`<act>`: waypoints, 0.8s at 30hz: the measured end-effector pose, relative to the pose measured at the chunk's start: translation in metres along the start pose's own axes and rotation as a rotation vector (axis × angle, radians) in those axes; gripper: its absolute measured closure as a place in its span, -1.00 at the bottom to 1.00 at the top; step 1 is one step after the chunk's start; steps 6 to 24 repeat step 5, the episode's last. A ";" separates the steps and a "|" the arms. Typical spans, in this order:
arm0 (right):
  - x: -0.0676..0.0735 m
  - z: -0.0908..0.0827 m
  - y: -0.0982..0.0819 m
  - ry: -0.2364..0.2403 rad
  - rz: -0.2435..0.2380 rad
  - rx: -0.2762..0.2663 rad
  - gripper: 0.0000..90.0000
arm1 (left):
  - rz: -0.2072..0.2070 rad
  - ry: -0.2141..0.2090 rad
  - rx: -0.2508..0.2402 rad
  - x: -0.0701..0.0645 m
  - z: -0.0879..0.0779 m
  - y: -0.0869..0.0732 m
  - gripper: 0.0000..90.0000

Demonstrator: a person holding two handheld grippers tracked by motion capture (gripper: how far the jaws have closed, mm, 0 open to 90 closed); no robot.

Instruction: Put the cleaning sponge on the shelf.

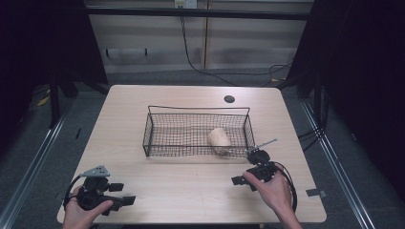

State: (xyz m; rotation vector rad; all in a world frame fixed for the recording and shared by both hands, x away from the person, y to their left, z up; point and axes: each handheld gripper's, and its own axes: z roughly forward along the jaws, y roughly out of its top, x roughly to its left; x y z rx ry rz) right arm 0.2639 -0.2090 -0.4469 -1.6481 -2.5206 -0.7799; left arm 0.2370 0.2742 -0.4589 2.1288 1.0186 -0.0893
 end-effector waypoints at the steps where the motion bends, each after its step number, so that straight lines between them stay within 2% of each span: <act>1: -0.001 0.001 -0.002 -0.004 0.004 -0.007 -0.44 | 0.001 -0.003 0.001 0.000 0.000 0.000 -0.52; 5: -0.007 0.003 -0.011 -0.003 0.008 -0.040 -0.44 | -0.002 -0.003 -0.007 0.000 -0.001 0.000 -0.52; 24: -0.007 0.003 -0.011 -0.003 0.008 -0.040 -0.44 | -0.002 -0.003 -0.007 0.000 -0.001 0.000 -0.52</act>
